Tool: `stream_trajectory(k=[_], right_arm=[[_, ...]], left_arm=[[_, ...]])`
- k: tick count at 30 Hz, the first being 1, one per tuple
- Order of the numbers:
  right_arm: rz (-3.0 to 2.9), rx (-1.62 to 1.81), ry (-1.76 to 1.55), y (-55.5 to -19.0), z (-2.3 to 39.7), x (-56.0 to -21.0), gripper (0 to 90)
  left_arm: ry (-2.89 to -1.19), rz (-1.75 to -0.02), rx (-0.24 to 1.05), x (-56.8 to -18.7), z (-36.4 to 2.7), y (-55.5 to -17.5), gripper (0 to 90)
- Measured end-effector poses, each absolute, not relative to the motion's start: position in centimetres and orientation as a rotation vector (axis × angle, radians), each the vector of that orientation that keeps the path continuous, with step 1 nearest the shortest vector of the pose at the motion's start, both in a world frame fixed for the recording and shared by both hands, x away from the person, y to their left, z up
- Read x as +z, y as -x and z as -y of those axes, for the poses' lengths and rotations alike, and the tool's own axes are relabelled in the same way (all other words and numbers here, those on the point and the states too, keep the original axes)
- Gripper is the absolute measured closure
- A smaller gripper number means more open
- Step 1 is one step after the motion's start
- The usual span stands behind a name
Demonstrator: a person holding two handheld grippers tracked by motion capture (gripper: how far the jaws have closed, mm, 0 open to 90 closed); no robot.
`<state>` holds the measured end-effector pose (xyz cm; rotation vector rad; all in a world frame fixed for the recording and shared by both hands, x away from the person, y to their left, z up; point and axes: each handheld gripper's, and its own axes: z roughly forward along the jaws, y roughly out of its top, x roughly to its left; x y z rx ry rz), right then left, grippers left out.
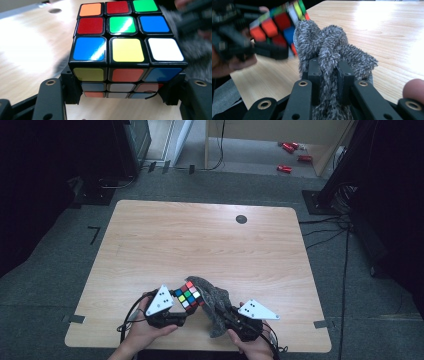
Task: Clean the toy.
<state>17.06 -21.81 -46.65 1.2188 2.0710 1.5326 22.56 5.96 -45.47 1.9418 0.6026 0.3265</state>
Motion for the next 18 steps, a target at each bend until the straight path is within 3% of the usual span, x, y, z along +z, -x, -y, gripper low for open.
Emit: stream_trajectory(k=[18], right_arm=[[-2.182,1.534,-1.101,-16.3,18.7,-47.4,77.9]], left_arm=[[-1.868,-0.55,0.143,-44.7,-4.2,-21.4,34.8]])
